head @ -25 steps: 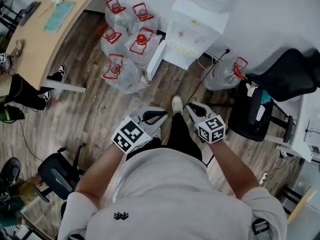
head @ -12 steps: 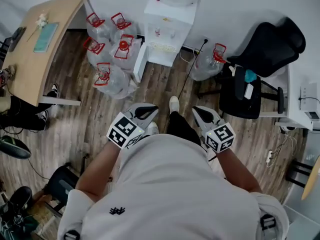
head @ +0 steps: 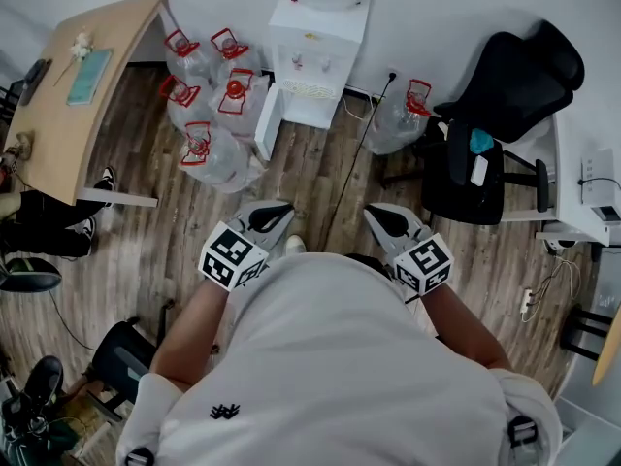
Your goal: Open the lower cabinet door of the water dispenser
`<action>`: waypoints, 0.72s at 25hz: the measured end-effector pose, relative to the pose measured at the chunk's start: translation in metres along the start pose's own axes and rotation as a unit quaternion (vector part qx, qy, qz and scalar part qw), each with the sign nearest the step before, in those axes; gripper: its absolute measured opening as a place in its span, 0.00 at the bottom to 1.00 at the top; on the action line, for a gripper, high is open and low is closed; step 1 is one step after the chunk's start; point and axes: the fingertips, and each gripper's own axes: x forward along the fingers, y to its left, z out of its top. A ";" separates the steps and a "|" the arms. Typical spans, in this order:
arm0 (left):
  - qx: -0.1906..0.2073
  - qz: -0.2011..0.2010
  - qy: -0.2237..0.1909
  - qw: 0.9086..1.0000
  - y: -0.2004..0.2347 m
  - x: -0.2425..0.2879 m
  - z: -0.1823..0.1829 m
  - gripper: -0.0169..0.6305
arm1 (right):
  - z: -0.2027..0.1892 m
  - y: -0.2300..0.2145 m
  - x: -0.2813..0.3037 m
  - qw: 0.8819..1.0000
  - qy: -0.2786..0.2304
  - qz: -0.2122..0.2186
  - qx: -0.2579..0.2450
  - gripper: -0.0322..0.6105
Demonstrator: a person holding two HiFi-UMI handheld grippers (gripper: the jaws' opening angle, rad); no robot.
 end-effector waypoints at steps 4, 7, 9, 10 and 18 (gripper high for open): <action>0.003 0.008 0.008 1.000 -0.016 0.012 0.001 0.12 | -0.004 -0.005 -0.025 1.000 -0.010 0.005 0.001 0.05; 0.008 0.005 0.014 1.000 -0.038 0.030 0.005 0.12 | -0.011 -0.014 -0.051 1.000 -0.016 0.001 0.005 0.05; 0.011 -0.003 0.019 1.000 -0.058 0.044 0.009 0.12 | -0.018 -0.019 -0.070 1.000 -0.017 0.000 0.009 0.05; 0.014 -0.005 0.020 1.000 -0.068 0.050 0.012 0.12 | -0.021 -0.021 -0.080 1.000 -0.016 0.001 0.011 0.05; 0.011 0.007 0.008 1.000 -0.129 0.079 0.029 0.12 | -0.042 -0.034 -0.125 0.999 -0.025 0.028 0.011 0.05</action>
